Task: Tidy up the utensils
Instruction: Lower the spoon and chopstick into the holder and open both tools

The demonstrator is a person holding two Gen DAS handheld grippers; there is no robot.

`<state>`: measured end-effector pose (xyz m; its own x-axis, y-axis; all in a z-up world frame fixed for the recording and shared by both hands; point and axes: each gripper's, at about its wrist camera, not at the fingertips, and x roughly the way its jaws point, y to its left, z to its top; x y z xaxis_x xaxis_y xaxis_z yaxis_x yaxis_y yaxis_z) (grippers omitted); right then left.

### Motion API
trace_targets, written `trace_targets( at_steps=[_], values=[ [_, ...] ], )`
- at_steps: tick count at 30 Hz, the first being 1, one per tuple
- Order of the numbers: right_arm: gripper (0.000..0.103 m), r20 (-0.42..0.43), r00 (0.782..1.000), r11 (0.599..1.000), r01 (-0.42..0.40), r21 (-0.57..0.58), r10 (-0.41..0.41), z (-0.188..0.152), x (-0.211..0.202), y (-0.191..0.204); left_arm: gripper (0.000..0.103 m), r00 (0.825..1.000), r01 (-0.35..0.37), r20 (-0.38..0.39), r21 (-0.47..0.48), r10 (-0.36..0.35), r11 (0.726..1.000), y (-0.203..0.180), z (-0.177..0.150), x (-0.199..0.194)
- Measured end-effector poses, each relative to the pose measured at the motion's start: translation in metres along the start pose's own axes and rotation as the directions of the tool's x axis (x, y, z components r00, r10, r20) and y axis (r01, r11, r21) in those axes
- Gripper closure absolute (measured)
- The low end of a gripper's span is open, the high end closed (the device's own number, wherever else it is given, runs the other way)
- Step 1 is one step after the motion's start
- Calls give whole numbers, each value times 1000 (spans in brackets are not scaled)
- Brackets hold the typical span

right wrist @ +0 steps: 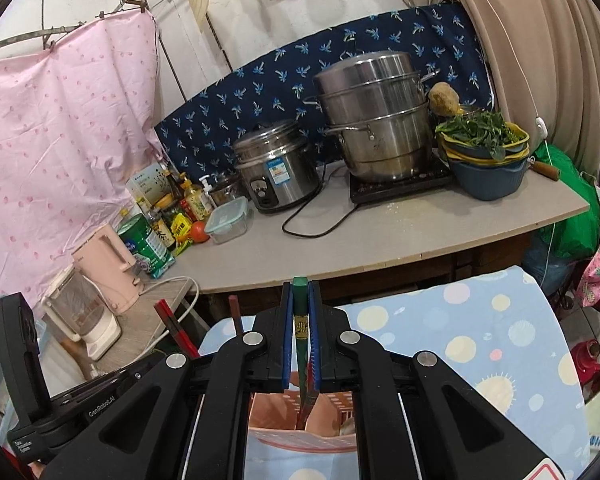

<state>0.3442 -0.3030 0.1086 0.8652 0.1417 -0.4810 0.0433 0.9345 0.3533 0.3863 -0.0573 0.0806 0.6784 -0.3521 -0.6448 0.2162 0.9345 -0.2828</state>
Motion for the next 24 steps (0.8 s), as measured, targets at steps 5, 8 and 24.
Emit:
trace_targets(
  at_steps=[5, 8, 24],
  values=[
    [93, -7, 1000, 1000, 20, -6, -20, -5, 5, -2, 102, 1000, -5, -21, -1, 5, 1000, 2, -7, 9],
    [90, -10, 1000, 1000, 22, -8, -22, -6, 5, -2, 102, 1000, -21, -13, 9, 21, 1000, 1, -11, 9],
    [78, -22, 999, 998, 42, -48, -43, -24, -17, 0, 100, 996, -88, -12, 9, 88, 996, 9, -29, -6]
  ],
)
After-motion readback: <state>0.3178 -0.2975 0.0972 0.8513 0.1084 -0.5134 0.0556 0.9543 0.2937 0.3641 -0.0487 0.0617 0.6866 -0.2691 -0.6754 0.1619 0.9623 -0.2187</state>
